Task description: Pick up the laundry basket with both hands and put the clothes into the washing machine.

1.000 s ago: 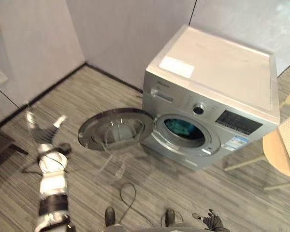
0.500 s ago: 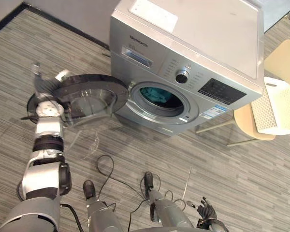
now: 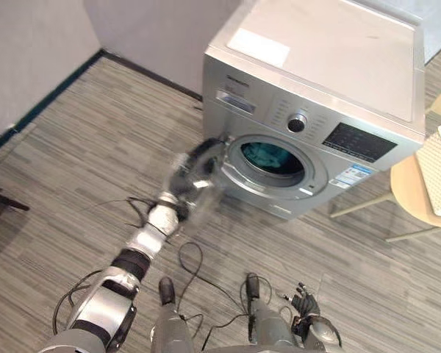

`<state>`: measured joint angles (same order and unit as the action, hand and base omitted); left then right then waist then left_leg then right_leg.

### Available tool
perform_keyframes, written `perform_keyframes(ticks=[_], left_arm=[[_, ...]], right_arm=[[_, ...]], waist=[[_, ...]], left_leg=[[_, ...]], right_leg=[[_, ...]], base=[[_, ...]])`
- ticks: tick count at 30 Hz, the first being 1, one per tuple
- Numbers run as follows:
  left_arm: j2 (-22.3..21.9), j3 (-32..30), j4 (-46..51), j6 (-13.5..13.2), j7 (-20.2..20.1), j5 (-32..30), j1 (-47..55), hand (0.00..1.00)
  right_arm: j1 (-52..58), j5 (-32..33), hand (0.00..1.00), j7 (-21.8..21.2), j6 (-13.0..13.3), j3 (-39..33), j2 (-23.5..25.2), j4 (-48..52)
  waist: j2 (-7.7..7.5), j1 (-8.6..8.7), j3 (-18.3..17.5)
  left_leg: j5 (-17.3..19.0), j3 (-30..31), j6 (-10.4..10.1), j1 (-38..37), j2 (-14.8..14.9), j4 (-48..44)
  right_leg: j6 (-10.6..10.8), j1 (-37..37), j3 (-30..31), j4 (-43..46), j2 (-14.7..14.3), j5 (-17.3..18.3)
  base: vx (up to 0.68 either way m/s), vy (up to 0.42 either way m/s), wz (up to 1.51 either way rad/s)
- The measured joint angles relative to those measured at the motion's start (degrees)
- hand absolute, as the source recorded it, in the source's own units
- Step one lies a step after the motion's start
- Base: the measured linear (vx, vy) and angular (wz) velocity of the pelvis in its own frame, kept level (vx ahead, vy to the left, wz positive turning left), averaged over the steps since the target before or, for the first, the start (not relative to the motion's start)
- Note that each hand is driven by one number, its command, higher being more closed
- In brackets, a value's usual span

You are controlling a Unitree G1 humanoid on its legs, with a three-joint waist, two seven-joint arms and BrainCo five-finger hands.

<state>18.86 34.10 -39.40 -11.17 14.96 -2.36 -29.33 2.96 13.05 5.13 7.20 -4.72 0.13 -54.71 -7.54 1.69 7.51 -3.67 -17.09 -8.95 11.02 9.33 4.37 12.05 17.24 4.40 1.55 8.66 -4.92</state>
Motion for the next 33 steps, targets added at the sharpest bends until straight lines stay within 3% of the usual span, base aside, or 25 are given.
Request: perform_keyframes(ticks=[3, 5, 6, 9, 10, 11, 14, 16, 20, 22, 25, 29, 30, 33], left_arm=[[-5.48, 7.89, -1.94, 1.15, -2.21, 7.28, -2.45, 0.0], [-9.02, 14.19, -1.19, 2.16, -7.2, 10.8, -3.38, 0.0], [-10.66, 15.67, -0.57, 2.15, -8.53, 10.82, -3.42, 0.0], [-21.45, 18.72, 7.23, 1.85, -11.69, 16.71, -4.82, 0.0], [-22.91, 19.17, 9.29, 1.72, -11.85, 17.78, -5.92, 0.0], [-25.62, 19.24, 13.7, 0.19, -12.24, 20.41, -8.52, 0.0], [-26.14, 19.21, 20.05, -3.21, -12.25, 23.56, -9.18, 0.0], [-26.16, 19.2, 20.78, -3.09, -12.55, 24.64, -8.26, 0.0], [-25.68, 19.23, 20.78, -2.08, -14.54, 24.02, -1.51, 0.0], [-23.3, 18.61, 20.79, -1.35, -15.8, 23.9, 2.22, 0.0], [-17.02, 13.02, 20.76, -0.26, -17.52, 23.57, 11.43, 0.0], [-12.05, 5.13, 19.85, 1.11, -18.66, 22.73, 22.14, 0.0], [-11.63, 1.97, 17.57, 1.6, -18.78, 21.69, 24.43, 0.0], [-11.64, -5.55, 12.56, 2.35, -18.46, 21.81, 28.13, 0.0]], right_arm=[[-0.44, 0.43, 0.0, 0.18, -0.71, 0.07, 0.06, -2.19], [-0.71, 0.43, 0.0, 0.4, -0.92, 0.05, -0.08, -3.67], [-0.68, 0.44, 0.0, 0.58, -0.94, -0.05, -0.11, -4.28], [1.73, 0.37, 0.0, 1.28, -1.24, -4.93, -0.15, -4.24], [2.74, 0.37, 0.0, 1.39, -1.28, -6.21, -0.18, -4.06], [5.72, 0.32, 0.0, 1.67, -1.6, -8.97, -0.23, -3.89], [9.7, 0.29, 0.0, 2.28, -2.62, -11.36, 0.16, -2.83], [11.19, 0.3, 0.0, 2.19, -2.8, -12.74, 0.24, -2.37], [10.4, 0.33, 0.0, 2.09, -2.64, -12.89, 0.62, -0.89], [10.07, 0.36, 0.0, 2.09, -2.52, -12.78, 0.5, -0.65], [8.96, 0.4, 0.0, 2.05, -2.27, -12.77, 0.14, -0.61], [7.78, 0.37, 0.0, 1.96, -2.11, -12.23, -0.69, -0.9], [6.82, 0.37, 0.0, 1.88, -1.94, -12.21, -0.81, -1.8], [5.51, 0.37, 0.0, 1.06, -1.81, -11.61, -1.1, -3.03]], waist=[[-0.82, 1.79, -1.73], [-1.5, 5.61, -3.58], [-1.62, 6.59, -4.1], [-0.9, 10.39, -5.57], [-0.6, 10.39, -5.73], [0.74, 10.27, -6.37], [3.11, 10.04, -7.71], [4.55, 9.82, -8.57], [4.73, 9.55, -8.55], [4.89, 8.18, -8.56], [6.22, 7.05, -8.31], [7.6, 6.19, -8.12], [7.47, 5.35, -8.04], [7.09, 5.07, -7.76]], left_leg=[[-2.17, -2.11, 1.74, -2.08, -1.77, 1.49], [-1.88, -5.92, 2.13, -4.18, -2.88, 1.49], [-1.63, -6.93, 2.5, -4.73, -3.08, 1.48], [0.33, -12.35, 1.98, -8.12, -2.32, 1.33], [0.65, -13.23, 1.73, -8.55, -1.91, 1.34], [1.29, -14.21, 0.96, -9.88, -0.36, 1.46], [1.36, -14.5, 0.8, -11.77, 1.95, 1.38], [1.28, -13.61, 0.71, -11.88, 2.71, 1.1], [1.31, -10.12, 0.78, -11.91, 2.06, 1.1], [1.46, -8.86, 0.94, -11.74, 1.8, 1.13], [0.83, -7.4, 0.53, -12.04, 1.73, 1.09], [0.41, -4.9, 0.33, -11.49, 1.81, 1.07], [0.34, -4.29, 0.33, -11.21, 1.79, 1.06], [0.15, -2.62, 0.53, -11.05, 1.8, 1.05]], right_leg=[[0.59, -0.35, 3.53, 0.61, 1.02, 0.44], [1.47, -0.27, 7.85, 0.72, 1.49, 1.06], [1.39, -0.27, 8.91, 0.81, 1.48, 0.99], [0.03, -0.38, 13.5, 0.64, -0.07, -0.05], [0.03, -0.53, 13.95, 0.61, -0.61, -0.05], [0.03, -1.74, 13.86, 0.05, -1.77, -0.03], [0.01, -3.58, 12.07, 0.08, -3.79, -0.02], [-0.04, -4.43, 9.45, 0.33, -4.24, 0.0], [-2.5, -6.82, 6.03, 0.21, -2.5, 1.69], [-3.02, -7.45, 4.81, 0.22, -2.32, 2.28], [-3.54, -8.99, 3.02, -0.36, -2.32, 2.63], [-3.93, -10.22, 0.44, -1.74, -2.08, 2.5], [-3.95, -10.28, 0.03, -1.86, -2.06, 2.5], [-4.19, -11.69, -1.96, -2.43, -1.87, 2.67]], base=[[0.05, 0.122, -0.26], [0.09, 0.083, -0.76], [0.14, 0.063, -0.76], [0.18, 0.022, -0.91], [0.19, -0.073, -0.75], [0.12, -0.069, -0.41], [0.16, -0.076, -0.09], [0.08, -0.045, 0.28], [0.0, -0.016, 0.51], [-0.04, -0.019, 0.34], [-0.03, -0.014, 0.24], [0.02, -0.02, 0.29], [0.03, -0.013, 0.22], [0.04, -0.007, 0.33]])
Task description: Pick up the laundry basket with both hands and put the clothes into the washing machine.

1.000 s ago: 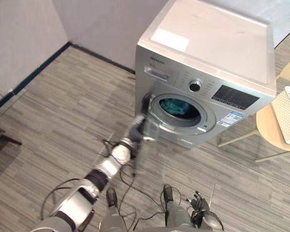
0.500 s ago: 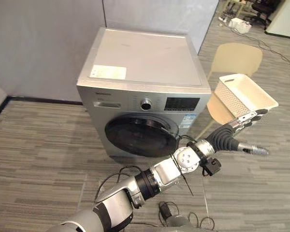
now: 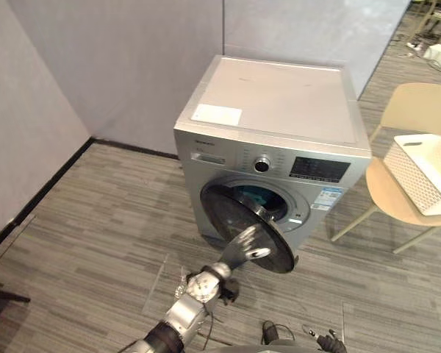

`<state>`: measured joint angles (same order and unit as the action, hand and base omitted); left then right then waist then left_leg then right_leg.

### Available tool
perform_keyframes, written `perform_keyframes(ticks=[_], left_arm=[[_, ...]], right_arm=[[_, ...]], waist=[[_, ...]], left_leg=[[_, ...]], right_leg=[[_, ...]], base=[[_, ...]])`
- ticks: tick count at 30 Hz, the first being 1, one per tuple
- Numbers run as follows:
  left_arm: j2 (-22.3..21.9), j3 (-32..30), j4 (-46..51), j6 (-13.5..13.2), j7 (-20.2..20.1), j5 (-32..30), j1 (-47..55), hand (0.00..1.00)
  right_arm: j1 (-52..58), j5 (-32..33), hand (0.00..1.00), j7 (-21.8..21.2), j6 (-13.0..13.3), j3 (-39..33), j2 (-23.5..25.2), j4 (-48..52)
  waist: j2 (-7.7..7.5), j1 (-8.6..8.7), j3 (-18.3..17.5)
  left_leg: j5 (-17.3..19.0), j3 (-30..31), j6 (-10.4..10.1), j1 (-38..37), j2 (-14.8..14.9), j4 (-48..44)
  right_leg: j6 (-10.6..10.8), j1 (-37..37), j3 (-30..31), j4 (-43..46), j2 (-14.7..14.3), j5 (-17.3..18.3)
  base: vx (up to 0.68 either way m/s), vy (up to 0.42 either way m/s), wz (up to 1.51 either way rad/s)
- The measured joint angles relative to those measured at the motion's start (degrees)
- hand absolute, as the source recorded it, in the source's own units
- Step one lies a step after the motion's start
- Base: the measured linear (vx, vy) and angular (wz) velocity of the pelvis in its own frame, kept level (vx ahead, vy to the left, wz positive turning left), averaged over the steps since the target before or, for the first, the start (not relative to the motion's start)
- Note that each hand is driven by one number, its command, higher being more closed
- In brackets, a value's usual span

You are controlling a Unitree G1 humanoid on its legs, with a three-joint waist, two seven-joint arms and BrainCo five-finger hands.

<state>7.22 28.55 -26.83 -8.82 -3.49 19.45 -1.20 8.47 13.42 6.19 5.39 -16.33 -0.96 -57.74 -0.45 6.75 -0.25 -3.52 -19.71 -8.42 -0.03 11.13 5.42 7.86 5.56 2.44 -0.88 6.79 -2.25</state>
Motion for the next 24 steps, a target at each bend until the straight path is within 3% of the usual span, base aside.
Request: perform_keyframes(ticks=[3, 9, 12, 13, 14, 17, 21, 23, 24], left_arm=[[-0.38, -7.51, -6.78, -0.11, 2.95, -5.04, 0.81, 0.0], [-2.27, -8.86, -23.35, 0.32, 9.89, -14.05, -7.41, 0.0], [-5.84, -8.32, -29.57, 1.58, 11.49, -18.18, -16.6, 0.0], [-7.13, -8.49, -32.04, 2.08, 12.39, -19.52, -22.35, 0.0], [-7.42, -8.89, -32.92, 2.26, 12.72, -19.81, -25.96, 0.0], [-6.1, -14.28, -36.26, 6.17, 15.18, -17.69, -33.97, 0.0], [-3.66, -20.43, -36.01, 9.61, 16.05, -12.5, -48.52, 0.0], [-1.34, -22.77, -32.21, 9.93, 16.13, -10.31, -55.26, 0.0], [-2.49, -21.97, -32.05, 11.16, 13.89, -8.72, -55.73, 0.0]], right_arm=[[-0.93, 0.03, 0.0, -0.32, 0.79, 2.16, 0.18, -0.47], [-4.72, 0.72, 0.0, -0.12, 1.55, 5.79, -0.17, 0.08], [-6.72, 2.31, 0.0, 0.17, 1.94, 6.93, -0.69, 1.66], [-6.69, 2.5, 0.0, 0.25, 2.06, 8.44, -0.66, 4.74], [-6.45, 2.72, 0.0, 0.37, 2.06, 9.21, -0.61, 6.73], [-5.1, 2.87, 0.0, 1.2, 2.16, 10.76, -0.64, 12.68], [-3.03, 2.68, 0.0, 1.39, 2.37, 9.97, -0.81, 15.99], [-2.73, 2.47, 0.0, 1.34, 2.79, 8.93, -0.48, 16.37], [-2.26, 2.38, 0.0, 1.31, 3.2, 8.26, -0.46, 16.5]], waist=[[-0.56, -1.1, 0.51], [-0.51, -1.02, 6.32], [-0.52, 0.46, 10.76], [-0.74, 2.06, 12.6], [-0.89, 2.82, 13.08], [-0.77, 5.01, 15.15], [-0.67, 5.3, 16.6], [-0.61, 5.44, 17.47], [-0.31, 5.21, 17.68]], left_leg=[[-0.01, 0.55, 0.05, 0.16, -0.19, -0.01], [0.05, -1.51, 0.56, 3.58, -0.13, -2.23], [1.12, -5.88, 0.61, 6.6, 0.23, -4.89], [3.1, -9.51, 0.33, 8.35, 1.1, -8.18], [4.61, -11.97, 0.06, 9.72, 2.12, -10.24], [7.97, -18.23, -1.56, 12.09, 5.93, -15.58], [8.49, -23.85, -2.1, 13.43, 10.22, -18.36], [8.48, -25.18, -2.1, 13.22, 10.77, -18.45], [8.46, -26.43, -2.07, 12.77, 10.75, -18.54]], right_leg=[[-0.03, -0.22, -0.37, -0.45, 0.17, 0.02], [-0.24, 5.22, 1.34, 3.06, 0.13, 0.16], [-0.22, 11.77, 6.1, 6.54, -0.55, 0.17], [-0.2, 15.52, 9.92, 8.31, -1.61, 0.15], [-0.18, 18.05, 12.46, 9.07, -2.48, 0.1], [-0.78, 22.79, 17.59, 9.14, -5.61, -0.73], [-1.3, 25.82, 19.81, 8.95, -9.28, -2.16], [-1.31, 25.94, 19.64, 9.15, -9.67, -2.16], [-1.31, 25.9, 19.41, 9.56, -9.56, -2.16]], base=[[0.04, 0.002, 0.07], [-0.03, 0.0, -0.17], [-0.08, -0.012, -0.8], [-0.06, -0.045, -1.29], [-0.05, -0.066, -1.5], [0.02, -0.07, -1.18], [0.11, -0.069, -0.61], [0.1, -0.013, -0.11], [0.07, 0.01, -0.07]])
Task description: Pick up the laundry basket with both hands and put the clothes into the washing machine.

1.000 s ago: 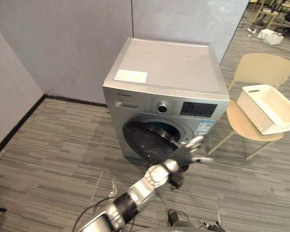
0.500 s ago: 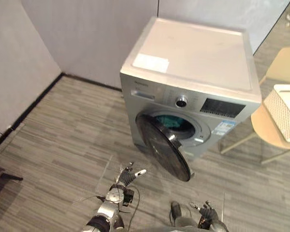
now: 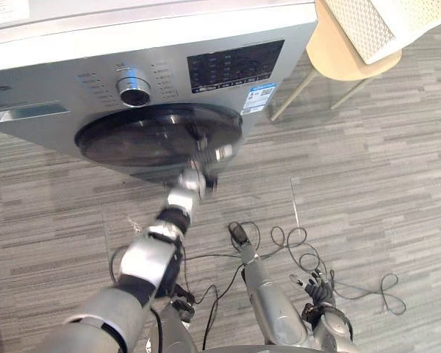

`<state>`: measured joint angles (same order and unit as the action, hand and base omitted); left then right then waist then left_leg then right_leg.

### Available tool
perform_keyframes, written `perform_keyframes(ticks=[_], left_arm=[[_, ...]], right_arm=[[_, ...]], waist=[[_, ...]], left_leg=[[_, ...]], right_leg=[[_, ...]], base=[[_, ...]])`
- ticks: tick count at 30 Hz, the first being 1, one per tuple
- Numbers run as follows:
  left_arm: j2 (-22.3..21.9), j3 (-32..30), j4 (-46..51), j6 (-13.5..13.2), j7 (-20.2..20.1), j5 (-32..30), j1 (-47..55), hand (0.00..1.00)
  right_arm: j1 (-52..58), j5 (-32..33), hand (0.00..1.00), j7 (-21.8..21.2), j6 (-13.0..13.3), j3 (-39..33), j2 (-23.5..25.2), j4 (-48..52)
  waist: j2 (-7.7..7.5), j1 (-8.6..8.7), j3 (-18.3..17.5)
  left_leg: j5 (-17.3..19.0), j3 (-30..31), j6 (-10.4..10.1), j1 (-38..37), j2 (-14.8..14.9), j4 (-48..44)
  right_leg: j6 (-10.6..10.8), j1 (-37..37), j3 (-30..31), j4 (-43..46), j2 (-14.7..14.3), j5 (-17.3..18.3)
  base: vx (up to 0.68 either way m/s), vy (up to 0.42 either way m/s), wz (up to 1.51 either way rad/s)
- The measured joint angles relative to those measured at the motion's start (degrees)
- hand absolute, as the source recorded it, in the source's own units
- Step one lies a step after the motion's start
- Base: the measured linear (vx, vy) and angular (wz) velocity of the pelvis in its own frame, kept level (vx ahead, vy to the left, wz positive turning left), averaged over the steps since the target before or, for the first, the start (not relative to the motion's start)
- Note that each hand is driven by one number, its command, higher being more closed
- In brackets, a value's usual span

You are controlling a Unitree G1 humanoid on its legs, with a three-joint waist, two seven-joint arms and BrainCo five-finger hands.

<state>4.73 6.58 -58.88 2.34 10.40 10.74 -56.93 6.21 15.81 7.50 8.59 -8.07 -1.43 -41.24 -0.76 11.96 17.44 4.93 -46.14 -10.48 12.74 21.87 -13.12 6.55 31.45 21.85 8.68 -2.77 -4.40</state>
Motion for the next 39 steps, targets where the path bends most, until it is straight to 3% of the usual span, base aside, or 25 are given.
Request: perform_keyframes(ticks=[4, 7, 13, 15, 18, 20, 22, 24, 28, 31, 36, 37, 38, 39], left_arm=[[-1.85, 0.78, 3.1, -0.84, 1.33, 1.69, 0.04, 0.0], [-1.92, 2.91, 7.79, -2.76, 4.51, 2.11, 0.99, 0.0], [-0.54, 1.83, 18.44, -11.52, 7.29, -2.61, 11.02, 0.0], [-2.65, 1.89, 18.73, -12.61, 7.07, -3.0, 18.11, 0.0], [-6.41, 2.97, 16.89, -12.58, 5.16, -3.6, 32.34, 0.0], [-7.96, 1.74, 11.46, -11.61, 2.09, -5.86, 43.33, 0.0], [-7.88, -2.38, 6.47, -10.29, -0.43, -7.89, 51.05, 0.0], [-6.39, -12.02, 1.94, -9.02, -2.33, -10.53, 58.29, 0.0], [-2.9, -22.56, -0.89, -7.85, -4.4, -14.14, 62.3, 0.0], [-3.18, -24.5, -2.36, -7.42, -5.47, -14.4, 63.43, 0.0], [-4.55, -24.02, -1.99, -7.26, -5.43, -13.29, 62.43, 0.0], [-3.83, -21.81, -1.87, -7.26, -5.42, -12.76, 61.87, 0.0], [-3.25, -19.11, -1.03, -7.3, -5.29, -11.22, 61.21, 0.0], [-3.15, -17.22, -0.2, -7.25, -5.28, -11.01, 60.87, 0.0]], right_arm=[[1.08, 0.09, 0.0, -0.18, 0.12, -1.0, 0.44, 1.22], [1.15, 0.51, 0.0, -0.29, 0.13, -0.98, 0.5, 2.27], [0.92, 0.58, 0.0, -0.44, 0.33, 2.11, -0.15, 3.84], [0.85, 0.54, 0.0, -0.38, 0.34, 2.42, -0.04, 3.59], [0.16, 0.46, 0.0, -0.32, 0.34, 2.22, -0.24, 0.78], [0.1, 0.23, 0.0, -0.32, 0.05, 0.55, -0.32, -2.39], [-0.18, -0.39, 0.0, -0.36, -0.32, -1.01, -0.36, -5.84], [-0.68, -1.53, 0.0, -0.93, -1.16, -1.6, -1.0, -10.71], [-2.39, -5.22, 0.0, -2.83, -2.87, -0.2, -1.76, -16.1], [-2.54, -7.35, 0.0, -4.14, -3.77, 0.19, -2.06, -17.12], [-3.16, -9.78, 0.0, -5.35, -5.1, 0.05, -1.06, -19.5], [-3.02, -9.83, 0.0, -5.38, -5.26, -0.12, -0.72, -20.37], [-2.24, -9.84, 0.0, -5.34, -5.51, -0.43, -0.26, -20.36], [-1.84, -9.74, 0.0, -5.25, -5.61, -0.69, -0.13, -20.34]], waist=[[-0.1, -0.19, 0.61], [-0.16, -0.28, 1.17], [-0.1, -0.49, 1.26], [-0.02, -1.02, 1.21], [0.46, -2.46, 0.84], [1.36, -4.41, -1.23], [1.98, -5.82, -4.02], [2.38, -8.12, -7.42], [2.6, -10.87, -12.33], [2.44, -11.36, -13.71], [0.52, -11.32, -15.44], [-0.27, -11.32, -15.67], [-2.18, -11.33, -15.71], [-2.76, -11.33, -15.82]], left_leg=[[0.02, -0.36, 0.04, -0.13, -0.86, -0.89], [0.78, 0.45, 1.24, 0.7, -1.23, -2.18], [0.94, 4.72, 2.01, 2.22, -0.85, -3.94], [0.69, 6.56, 2.39, 1.01, -1.08, -3.72], [-0.38, 9.76, 3.43, -1.84, -2.91, -1.31], [-2.19, 11.6, 3.22, -3.67, -4.76, 1.42], [-3.81, 13.56, 3.26, -5.06, -6.32, 4.74], [-5.59, 16.41, 3.12, -7.2, -7.89, 8.8], [-7.21, 18.59, 2.83, -10.87, -9.36, 13.6], [-7.54, 20.19, 2.8, -12.64, -10.36, 15.26], [-8.54, 27.6, 4.16, -13.71, -14.18, 17.21], [-8.71, 30.1, 4.54, -13.72, -15.73, 17.31], [-8.26, 33.15, 6.08, -13.29, -18.18, 17.41], [-7.76, 35.0, 6.8, -13.15, -19.63, 17.41]], right_leg=[[0.03, 0.14, -1.42, 1.49, 1.13, 0.03], [0.06, 0.1, -3.12, 2.12, 2.34, 0.09], [0.15, -1.94, -7.02, 2.12, 3.75, 0.35], [-0.03, -4.43, -8.78, 2.21, 4.15, 0.83], [0.04, -8.47, -12.06, 3.42, 5.91, 2.85], [-0.32, -10.97, -14.45, 3.37, 7.55, 3.66], [-0.27, -13.39, -16.84, 2.03, 8.77, 3.91], [-0.19, -17.7, -20.19, -1.14, 9.43, 3.82], [-0.03, -22.54, -23.16, -4.05, 10.15, 3.67], [0.35, -24.77, -24.78, -4.21, 10.92, 4.32], [1.97, -28.71, -31.4, -1.67, 15.06, 7.27], [2.3, -29.66, -33.85, 0.22, 16.91, 8.72], [3.0, -30.81, -36.83, 2.59, 20.25, 10.65], [3.4, -31.54, -38.34, 4.49, 21.92, 11.49]], base=[[0.01, 0.052, 0.1], [-0.08, 0.03, 0.26], [-0.12, -0.055, 0.32], [-0.04, -0.039, 0.48], [0.01, -0.002, 0.68], [0.05, 0.031, 0.72], [0.09, 0.042, 0.69], [0.08, 0.025, 0.73], [0.05, 0.037, 0.36], [0.04, 0.039, 0.32], [0.02, 0.057, 0.75], [0.04, 0.128, 1.35], [0.03, 0.137, 1.44], [0.02, 0.154, 1.65]])
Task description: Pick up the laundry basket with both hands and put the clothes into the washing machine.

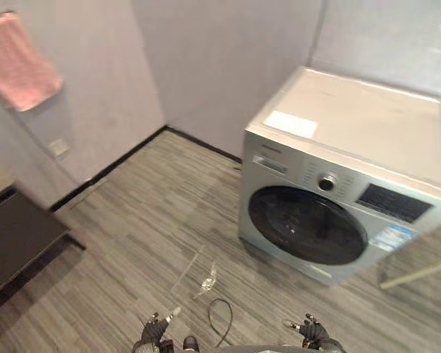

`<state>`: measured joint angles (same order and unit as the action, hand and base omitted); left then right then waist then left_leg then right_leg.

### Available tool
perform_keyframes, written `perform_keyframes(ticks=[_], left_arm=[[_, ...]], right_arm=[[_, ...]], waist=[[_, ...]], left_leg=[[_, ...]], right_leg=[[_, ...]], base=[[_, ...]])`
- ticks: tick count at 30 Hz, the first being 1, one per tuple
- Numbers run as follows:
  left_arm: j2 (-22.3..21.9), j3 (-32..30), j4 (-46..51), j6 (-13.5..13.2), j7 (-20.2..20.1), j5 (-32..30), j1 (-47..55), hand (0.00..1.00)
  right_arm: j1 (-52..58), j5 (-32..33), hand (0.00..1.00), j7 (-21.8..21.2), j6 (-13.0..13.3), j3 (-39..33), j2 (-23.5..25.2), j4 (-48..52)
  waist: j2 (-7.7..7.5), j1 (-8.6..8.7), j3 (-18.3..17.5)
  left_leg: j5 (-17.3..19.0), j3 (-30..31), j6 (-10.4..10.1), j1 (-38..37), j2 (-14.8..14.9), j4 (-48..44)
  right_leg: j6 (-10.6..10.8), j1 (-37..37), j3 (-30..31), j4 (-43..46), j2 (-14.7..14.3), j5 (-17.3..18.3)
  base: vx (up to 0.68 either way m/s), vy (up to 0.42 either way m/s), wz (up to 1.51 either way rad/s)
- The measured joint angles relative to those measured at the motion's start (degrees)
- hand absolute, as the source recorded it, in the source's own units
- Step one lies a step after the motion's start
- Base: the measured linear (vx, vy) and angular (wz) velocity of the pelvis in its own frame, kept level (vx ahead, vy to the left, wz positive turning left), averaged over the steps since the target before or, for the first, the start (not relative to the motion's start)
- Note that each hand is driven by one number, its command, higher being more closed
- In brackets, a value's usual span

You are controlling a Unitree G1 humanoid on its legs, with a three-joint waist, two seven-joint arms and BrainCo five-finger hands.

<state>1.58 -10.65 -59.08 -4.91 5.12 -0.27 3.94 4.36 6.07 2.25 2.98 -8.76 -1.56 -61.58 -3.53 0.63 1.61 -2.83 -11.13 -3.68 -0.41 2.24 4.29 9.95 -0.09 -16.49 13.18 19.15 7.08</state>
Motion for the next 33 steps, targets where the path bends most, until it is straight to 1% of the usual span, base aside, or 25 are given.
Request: perform_keyframes(ticks=[1, 2, 3, 4, 5, 7, 8, 10, 12, 14, 16, 17, 18, 20, 22, 23, 24, 25, 27, 28, 29, 30, 31, 32, 33], left_arm=[[-0.89, 3.32, 1.32, -0.33, -0.05, 0.93, -0.75, 0.0], [-1.73, 5.79, 1.29, -0.63, -0.04, 1.8, -1.73, 0.0], [-2.19, 6.62, 1.34, -0.71, -0.04, 1.94, -1.97, 0.0], [-3.31, 7.55, 1.55, -0.8, -0.12, 1.93, -2.04, 0.0], [-2.89, 7.64, 1.71, -0.8, -0.01, 1.92, -1.88, 0.0], [-2.05, 7.72, 1.87, -0.97, -0.14, 1.86, -1.63, 0.0], [-1.97, 7.77, 1.73, -1.13, -0.15, 1.84, -1.54, 0.0], [-2.12, 7.74, 1.22, -1.75, -0.12, 1.76, -1.62, 0.0], [-2.15, 6.15, 0.97, -2.24, -0.04, -0.37, -1.97, 0.0], [-2.15, 4.23, -0.11, -2.36, 0.06, -1.8, -2.41, 0.0], [-1.85, 2.94, -0.36, -2.2, 0.11, -4.04, -2.43, 0.0], [-1.83, 2.72, -0.65, -2.02, 0.16, -4.59, -2.68, 0.0], [-1.59, 1.84, -1.21, -1.7, 0.31, -4.99, -2.66, 0.0], [-3.3, 1.1, -1.21, -1.39, 0.32, -4.96, -2.17, 0.0], [-4.44, 1.23, -1.0, -1.09, 0.39, -4.72, -2.22, 0.0], [-4.53, 1.32, -0.06, -1.02, 0.59, -4.63, -2.17, 0.0], [-4.51, 1.53, 0.59, -0.99, 0.86, -4.57, -2.0, 0.0], [-4.39, 1.62, 1.16, -0.9, 1.31, -4.57, -1.9, 0.0], [-4.12, 1.89, 1.8, -0.66, 1.37, -4.59, -1.64, 0.0], [-4.1, 2.04, 1.81, -0.59, 1.38, -4.6, -1.74, 0.0], [-4.3, 2.1, 1.79, -0.49, 1.4, -4.66, -2.63, 0.0], [-4.38, 2.12, 1.78, -0.45, 1.41, -4.67, -2.68, 0.0], [-4.47, 2.13, 1.65, -0.32, 1.43, -4.92, -2.37, 0.0], [-4.45, 2.15, 1.18, -0.32, 1.44, -5.02, -2.1, 0.0], [-4.12, 2.13, 0.23, -0.34, 1.42, -5.18, -1.64, 0.0]], right_arm=[[-0.13, 0.12, 0.0, 0.09, -0.38, -0.32, -0.14, 0.06], [-0.05, 0.5, 0.0, 0.24, -0.32, -0.68, 0.02, 1.03], [-0.08, 0.53, 0.0, 0.25, -0.26, -0.92, 0.05, 1.95], [-0.26, 0.82, 0.0, 0.21, -0.06, -0.91, 0.3, 2.75], [-1.45, 1.22, 0.0, 0.1, 0.14, -0.21, 1.66, 2.93], [-3.08, 2.03, 0.0, 0.13, 0.65, 0.13, 3.49, 2.97], [-3.95, 2.91, 0.0, 0.18, 0.88, 0.43, 4.1, 3.0], [-4.14, 3.85, 0.0, 0.42, 0.86, 0.32, 4.18, 2.99], [-4.34, 5.23, 0.0, 1.35, 0.86, 0.32, 3.83, 3.23], [-4.36, 5.44, 0.0, 1.44, 0.82, 0.45, 3.46, 3.47], [-4.51, 5.67, 0.0, 1.43, 0.78, 0.99, 2.82, 3.51], [-4.79, 5.66, 0.0, 1.43, 0.77, 1.55, 2.46, 3.51], [-5.16, 5.57, 0.0, 1.41, 0.81, 3.22, 1.96, 3.57], [-5.89, 5.08, 0.0, 1.4, 0.95, 3.33, -0.12, 3.9], [-6.02, 4.85, 0.0, 1.58, 0.96, 2.81, -1.35, 3.91], [-5.91, 4.68, 0.0, 1.6, 0.98, 2.77, -1.19, 3.89], [-5.7, 4.65, 0.0, 1.59, 1.03, 2.78, -1.03, 3.89], [-5.0, 4.64, 0.0, 1.6, 1.09, 2.59, -0.79, 3.87], [-3.59, 4.6, 0.0, 1.71, 1.11, 1.16, 0.33, 3.39], [-3.13, 4.59, 0.0, 1.85, 1.1, 0.12, 1.19, 2.76], [-2.66, 4.65, 0.0, 2.19, 1.06, -1.42, 1.49, 2.01], [-2.62, 4.73, 0.0, 2.54, 1.06, -2.25, 1.53, 1.71], [-2.47, 4.81, 0.0, 2.7, 1.07, -3.28, 1.16, 1.6], [-2.34, 4.82, 0.0, 2.7, 1.11, -3.73, 1.13, 1.6], [-2.2, 4.82, 0.0, 2.49, 1.22, -3.72, 1.08, 1.62]], waist=[[-0.04, 0.08, 0.21], [0.1, 0.22, 0.42], [0.36, 0.34, 0.48], [1.13, 0.25, 0.73], [-0.37, -0.06, 0.88], [-1.33, -0.1, 1.22], [-0.94, 0.07, 1.27], [0.04, 0.09, 1.36], [0.77, 0.08, 1.91], [0.65, 0.37, 1.94], [-0.87, 0.35, 0.74], [-0.94, 0.4, 0.66], [-1.24, 0.54, -0.32], [1.15, 0.46, -1.55], [2.92, 1.42, -1.89], [3.13, 1.5, -1.6], [2.93, 1.21, -1.44], [2.4, 0.75, -1.05], [2.1, 0.95, -0.74], [2.25, 1.23, -0.4], [2.45, 1.4, 0.56], [2.43, 1.36, 1.13], [3.01, 1.3, 1.31], [3.45, 1.35, 1.43], [3.61, 1.49, 1.39]], left_leg=[[0.69, 3.8, 1.07, 0.28, -1.55, -1.02], [1.66, 7.23, 2.42, 1.45, -2.62, -4.06], [2.13, 8.81, 2.84, 1.63, -2.95, -5.4], [3.04, 11.56, 3.8, 1.56, -2.61, -7.29], [3.86, 12.72, 4.28, 1.91, -2.66, -8.81], [4.88, 13.4, 4.84, 2.73, -2.53, -10.34], [5.46, 14.13, 5.13, 2.95, -2.28, -10.94], [6.76, 15.6, 5.49, 3.59, -2.06, -12.39], [9.13, 17.88, 4.27, 5.81, -2.01, -15.86], [11.11, 20.22, 3.27, 6.53, -2.08, -18.31], [12.89, 24.0, 1.57, 7.43, -1.91, -19.12], [12.82, 25.05, 1.69, 7.02, -1.27, -17.99], [12.41, 25.71, 1.03, 5.21, 0.84, -16.3], [13.9, 25.97, 2.36, 7.86, 4.27, -29.83], [12.46, 25.68, 2.26, 8.5, 5.92, -33.5], [9.77, 24.24, 0.53, 9.78, 7.42, -36.17], [8.42, 23.2, 0.2, 10.69, 8.0, -37.48], [5.48, 20.79, -0.63, 11.94, 9.19, -39.69], [2.81, 15.94, -1.64, 11.97, 11.67, -38.04], [2.61, 13.76, -1.49, 11.44, 12.5, -35.98], [4.23, 10.17, -1.91, 11.1, 13.2, -35.1], [5.7, 8.97, -2.59, 11.0, 12.78, -35.3], [8.43, 7.1, -3.53, 10.66, 10.31, -35.11], [10.06, 4.84, -1.89, 9.57, 8.76, -33.72], [11.06, 1.85, 0.1, 7.3, 7.03, -27.96]], right_leg=[[-1.36, 1.01, -0.54, 8.38, 2.7, 0.84], [-7.55, 5.14, 3.65, 19.74, 3.82, -2.4], [-11.57, 7.46, 6.7, 24.43, 3.36, -5.34], [-12.64, 11.27, 13.6, 32.22, 0.78, -8.68], [-8.75, 14.44, 18.59, 36.37, -2.27, -6.62], [-6.03, 17.58, 21.74, 36.38, -5.87, -2.16], [-4.81, 18.48, 23.31, 31.21, -8.34, 0.01], [-3.95, 17.92, 26.63, 18.4, -10.8, 0.78], [-3.84, 16.62, 32.52, 3.14, -12.32, 0.21], [-3.82, 15.73, 33.39, 0.6, -12.28, 0.21], [-3.1, 15.26, 31.62, 4.16, -11.94, 0.01], [-2.11, 15.73, 30.35, 5.35, -12.31, -1.05], [-4.29, 15.91, 27.35, 6.24, -13.24, -1.29], [-7.04, 15.54, 23.55, 7.11, -16.23, -0.42], [-9.04, 13.43, 19.53, 7.12, -17.67, 0.7], [-9.93, 11.33, 17.29, 7.23, -18.3, 1.7], [-10.13, 10.57, 16.39, 7.38, -18.43, 1.83], [-10.71, 8.9, 14.6, 7.24, -18.54, 2.17], [-10.89, 6.77, 10.95, 6.96, -18.27, 2.28], [-10.97, 5.68, 8.53, 6.53, -17.92, 2.33], [-11.39, 4.61, 5.85, 6.39, -17.46, 2.58], [-11.82, 4.17, 4.89, 6.31, -17.11, 2.84], [-12.68, 4.04, 3.09, 5.97, -15.95, 3.38], [-12.5, 4.05, 2.2, 5.96, -15.34, 3.49], [-11.89, 4.08, 1.79, 6.06, -14.85, 3.78]], base=[[0.0, 0.16, 1.79], [0.01, 0.156, 1.74], [0.07, 0.158, 1.55], [0.12, 0.12, 1.1], [0.13, 0.085, 0.84], [0.06, 0.028, 0.36], [0.06, -0.018, 0.36], [0.1, -0.071, 0.38], [0.15, -0.145, 0.5], [0.11, -0.18, 0.62], [0.21, -0.462, 0.87], [0.27, -0.543, 0.9], [0.22, -0.362, 0.73], [0.25, -0.341, 0.61], [0.24, -0.345, 0.8], [0.21, -0.349, 0.86], [0.16, -0.326, 0.78], [0.07, -0.206, 0.56], [0.06, -0.229, 1.04], [0.03, -0.209, 1.52], [0.0, -0.128, 1.22], [-0.05, -0.058, 1.07], [-0.11, 0.007, 0.71], [-0.16, 0.05, 0.76], [-0.13, 0.049, 0.58]])
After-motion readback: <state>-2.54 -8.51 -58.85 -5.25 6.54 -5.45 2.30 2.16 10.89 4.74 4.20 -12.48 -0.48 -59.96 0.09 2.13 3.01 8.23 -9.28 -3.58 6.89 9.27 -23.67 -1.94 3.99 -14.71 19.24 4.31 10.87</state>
